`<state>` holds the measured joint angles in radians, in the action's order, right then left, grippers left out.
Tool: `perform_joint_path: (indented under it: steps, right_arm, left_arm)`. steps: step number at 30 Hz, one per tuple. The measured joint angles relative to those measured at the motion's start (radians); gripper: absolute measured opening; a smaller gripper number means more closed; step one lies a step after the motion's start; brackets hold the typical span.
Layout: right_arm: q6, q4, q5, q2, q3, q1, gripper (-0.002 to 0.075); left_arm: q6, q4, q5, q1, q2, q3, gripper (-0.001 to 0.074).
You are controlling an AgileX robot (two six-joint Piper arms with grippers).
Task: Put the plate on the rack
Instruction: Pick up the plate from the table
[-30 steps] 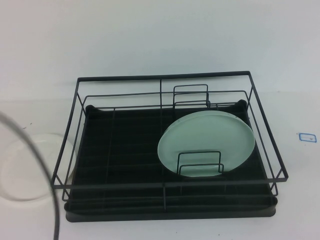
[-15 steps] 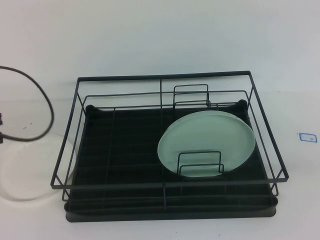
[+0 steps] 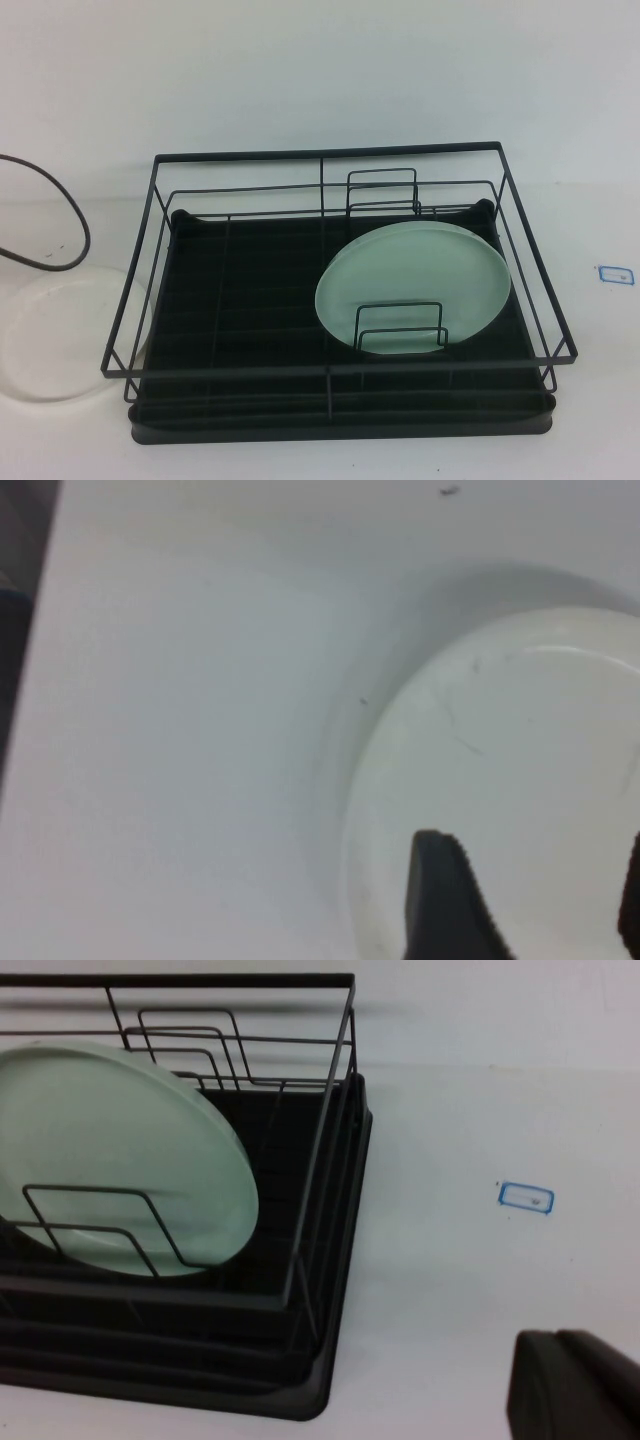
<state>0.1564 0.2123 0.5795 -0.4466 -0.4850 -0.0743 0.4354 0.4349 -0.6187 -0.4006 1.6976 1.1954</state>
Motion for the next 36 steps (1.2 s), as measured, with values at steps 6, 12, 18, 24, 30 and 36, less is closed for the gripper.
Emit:
perform_joint_path:
  steps: [6,12,18,24,30,36]
  right_arm:
    - [0.001,0.0,0.028,0.0,0.0,0.0,0.0018]
    - [0.03,0.0,0.03,0.0,0.0,0.0,0.0018]
    - [0.034,0.0,0.061,0.0,0.0,0.0,0.0018]
    - [0.037,0.0,0.103,0.0,0.0,0.0,0.0018]
    - [0.037,0.0,0.108,0.0,0.0,0.0,0.0018]
    - [0.037,0.0,0.11,0.0,0.0,0.0,0.0018]
  left_arm:
    - [-0.034,-0.088,0.042,0.015,0.038,0.0,0.0341]
    - [-0.03,-0.129,0.069,0.059,0.093,0.0,0.034]
    - [-0.133,-0.211,0.141,0.069,0.125,0.0,0.0334]
    - [-0.138,-0.284,0.111,0.069,0.164,0.0,0.0334]
    - [-0.141,-0.293,0.096,0.07,0.191,0.0,0.029]
    - [-0.137,-0.295,0.059,0.07,0.223,0.0,0.0075]
